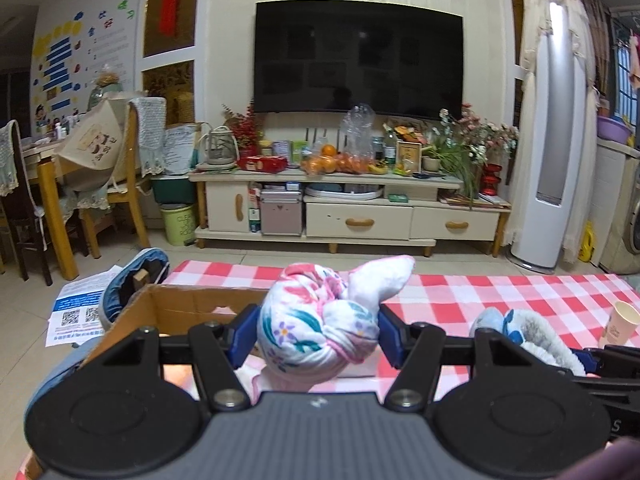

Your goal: Organize soft objects

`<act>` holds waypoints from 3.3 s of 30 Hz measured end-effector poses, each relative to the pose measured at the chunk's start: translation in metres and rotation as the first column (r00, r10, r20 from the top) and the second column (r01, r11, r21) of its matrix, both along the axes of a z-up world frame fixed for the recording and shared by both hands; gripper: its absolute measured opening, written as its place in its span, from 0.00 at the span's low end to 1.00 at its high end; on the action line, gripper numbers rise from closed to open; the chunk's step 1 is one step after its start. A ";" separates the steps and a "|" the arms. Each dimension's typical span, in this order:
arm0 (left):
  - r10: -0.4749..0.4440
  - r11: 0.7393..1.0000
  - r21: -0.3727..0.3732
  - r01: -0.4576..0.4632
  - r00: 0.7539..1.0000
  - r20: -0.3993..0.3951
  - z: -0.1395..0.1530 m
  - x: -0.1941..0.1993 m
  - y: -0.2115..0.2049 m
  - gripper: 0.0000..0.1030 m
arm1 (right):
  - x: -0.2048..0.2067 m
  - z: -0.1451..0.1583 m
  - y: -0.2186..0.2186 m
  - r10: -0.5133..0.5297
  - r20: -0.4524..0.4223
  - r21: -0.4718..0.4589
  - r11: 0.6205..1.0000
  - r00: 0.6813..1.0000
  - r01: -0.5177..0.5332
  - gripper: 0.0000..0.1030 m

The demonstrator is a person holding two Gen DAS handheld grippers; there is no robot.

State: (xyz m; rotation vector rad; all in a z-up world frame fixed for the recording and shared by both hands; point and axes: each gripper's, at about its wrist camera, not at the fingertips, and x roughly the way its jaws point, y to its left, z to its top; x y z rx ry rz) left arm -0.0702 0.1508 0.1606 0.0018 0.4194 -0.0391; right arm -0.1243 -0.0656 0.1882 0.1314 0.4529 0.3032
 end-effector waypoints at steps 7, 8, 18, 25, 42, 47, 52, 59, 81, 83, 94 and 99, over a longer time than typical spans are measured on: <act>0.061 0.998 -0.015 -0.061 0.998 -0.007 -0.002 0.008 0.022 0.59 | 0.014 0.015 0.035 0.066 0.026 -0.013 0.998 0.997 -0.066 0.51; 0.069 0.997 -0.017 -0.069 0.998 -0.008 -0.003 0.009 0.025 0.59 | 0.017 0.017 0.041 0.077 0.030 -0.013 0.997 0.997 -0.077 0.51; 0.160 0.984 -0.069 -0.164 0.985 -0.059 -0.009 0.030 0.062 0.59 | 0.049 0.027 0.091 0.170 0.056 -0.060 0.984 0.984 -0.166 0.51; 0.213 0.970 -0.101 -0.221 0.973 -0.087 -0.016 0.045 0.088 0.59 | 0.071 0.026 0.116 0.213 0.067 -0.085 0.975 0.975 -0.207 0.51; 0.268 0.943 -0.154 -0.294 0.948 -0.173 -0.046 0.074 0.116 0.61 | 0.096 -0.001 0.159 0.299 0.023 -0.181 0.940 0.954 -0.290 0.91; 0.262 0.947 -0.156 -0.282 0.955 -0.136 -0.038 0.066 0.114 0.80 | 0.069 0.016 0.138 0.256 0.088 -0.143 0.959 0.963 -0.243 0.97; 0.253 0.957 -0.137 -0.257 0.966 -0.046 -0.022 0.046 0.104 0.99 | 0.043 0.033 0.105 0.149 0.105 -0.074 0.987 0.983 -0.142 0.98; 0.238 0.967 -0.101 -0.236 0.971 0.010 -0.013 0.016 0.087 0.99 | 0.004 0.028 0.067 -0.038 0.027 -0.044 0.998 0.999 0.039 1.00; 0.178 0.984 0.008 -0.178 0.983 -0.044 -0.022 -0.072 0.045 0.99 | -0.086 0.022 0.044 -0.116 -0.016 -0.027 0.993 0.993 0.116 1.00; 0.176 0.984 0.012 -0.175 0.983 -0.044 -0.023 -0.077 0.043 0.99 | -0.092 0.022 0.045 -0.111 -0.012 -0.028 0.993 0.994 0.111 1.00; 0.163 0.986 0.031 -0.162 0.986 -0.033 -0.028 -0.099 0.036 0.99 | -0.114 0.017 0.052 -0.108 0.014 -0.063 0.992 0.994 0.108 1.00; 0.177 0.984 0.035 -0.176 0.984 -0.026 -0.029 -0.106 0.036 0.99 | -0.121 0.016 0.058 -0.105 0.029 -0.083 0.991 0.994 0.107 1.00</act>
